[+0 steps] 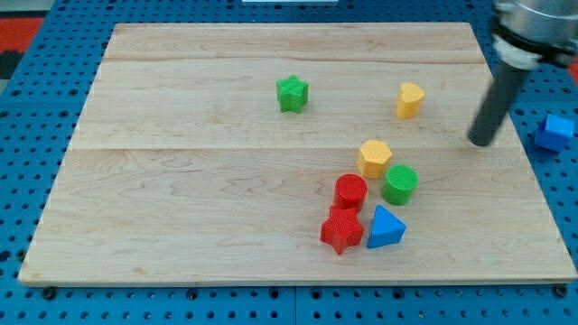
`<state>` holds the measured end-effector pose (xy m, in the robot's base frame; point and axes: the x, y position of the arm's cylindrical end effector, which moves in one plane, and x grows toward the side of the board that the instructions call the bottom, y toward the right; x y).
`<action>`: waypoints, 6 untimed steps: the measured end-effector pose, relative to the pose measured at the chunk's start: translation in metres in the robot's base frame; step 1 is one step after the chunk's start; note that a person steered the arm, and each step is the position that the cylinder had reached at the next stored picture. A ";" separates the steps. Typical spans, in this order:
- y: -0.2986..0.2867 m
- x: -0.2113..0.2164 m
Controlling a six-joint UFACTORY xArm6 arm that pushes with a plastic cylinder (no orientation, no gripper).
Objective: Seperate the green circle and red circle
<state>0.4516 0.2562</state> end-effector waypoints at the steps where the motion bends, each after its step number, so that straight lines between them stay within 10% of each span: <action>1: -0.021 0.051; 3: -0.154 0.040; 6: -0.201 0.067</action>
